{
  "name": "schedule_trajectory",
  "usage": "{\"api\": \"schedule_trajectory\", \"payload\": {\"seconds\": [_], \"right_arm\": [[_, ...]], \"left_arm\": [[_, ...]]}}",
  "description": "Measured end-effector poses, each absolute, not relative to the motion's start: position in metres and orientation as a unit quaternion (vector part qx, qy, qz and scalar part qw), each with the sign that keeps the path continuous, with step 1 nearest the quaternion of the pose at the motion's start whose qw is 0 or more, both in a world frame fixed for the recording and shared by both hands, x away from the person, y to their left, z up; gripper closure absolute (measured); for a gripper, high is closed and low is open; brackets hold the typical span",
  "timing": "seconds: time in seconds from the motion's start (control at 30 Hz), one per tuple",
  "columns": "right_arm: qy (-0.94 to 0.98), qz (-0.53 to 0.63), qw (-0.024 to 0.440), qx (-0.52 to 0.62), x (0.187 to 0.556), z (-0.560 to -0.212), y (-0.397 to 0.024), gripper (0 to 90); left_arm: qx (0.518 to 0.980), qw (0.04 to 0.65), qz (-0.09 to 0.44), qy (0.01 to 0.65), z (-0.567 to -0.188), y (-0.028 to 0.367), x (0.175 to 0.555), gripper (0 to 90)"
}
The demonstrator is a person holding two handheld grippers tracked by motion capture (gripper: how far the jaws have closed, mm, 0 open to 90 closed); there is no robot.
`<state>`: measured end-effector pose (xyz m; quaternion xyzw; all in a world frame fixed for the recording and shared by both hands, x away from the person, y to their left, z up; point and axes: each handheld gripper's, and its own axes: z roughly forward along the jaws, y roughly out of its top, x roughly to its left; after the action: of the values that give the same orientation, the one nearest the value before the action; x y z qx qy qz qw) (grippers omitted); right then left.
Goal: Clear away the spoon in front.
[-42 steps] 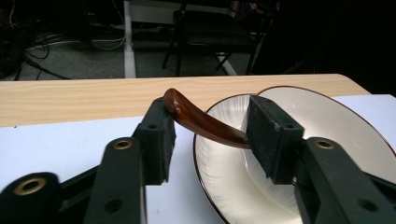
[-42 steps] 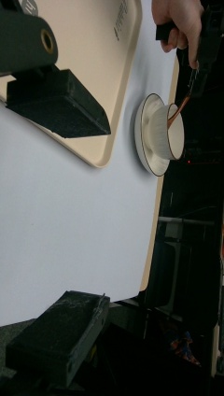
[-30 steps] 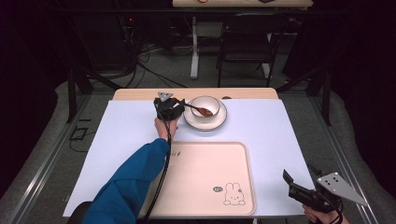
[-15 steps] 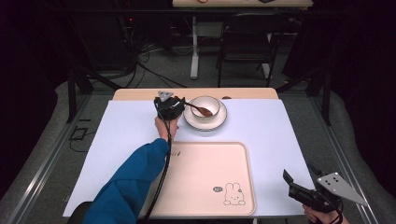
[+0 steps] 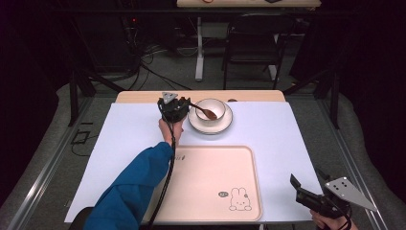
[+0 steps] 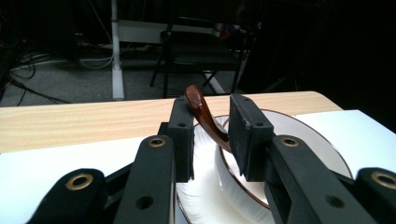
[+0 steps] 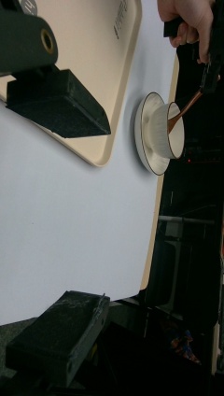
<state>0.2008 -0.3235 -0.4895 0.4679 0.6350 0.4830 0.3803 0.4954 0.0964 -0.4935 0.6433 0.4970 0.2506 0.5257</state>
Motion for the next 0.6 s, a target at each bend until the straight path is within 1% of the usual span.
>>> {"api": "schedule_trajectory", "payload": {"seconds": [0.13,0.33,0.6], "right_arm": [[0.635,0.482,0.38,0.469,0.201,-0.49,-0.323,14.1],[0.635,0.482,0.38,0.469,0.201,-0.489,-0.323,14.1],[0.635,0.48,0.381,0.47,0.201,-0.489,-0.323,14.1]], "left_arm": [[0.645,0.53,0.249,0.491,-0.49,0.095,0.494,73.8],[0.635,0.544,0.254,0.485,-0.486,0.097,0.492,77.9],[0.636,0.559,0.244,0.472,-0.48,0.098,0.491,82.7]]}}
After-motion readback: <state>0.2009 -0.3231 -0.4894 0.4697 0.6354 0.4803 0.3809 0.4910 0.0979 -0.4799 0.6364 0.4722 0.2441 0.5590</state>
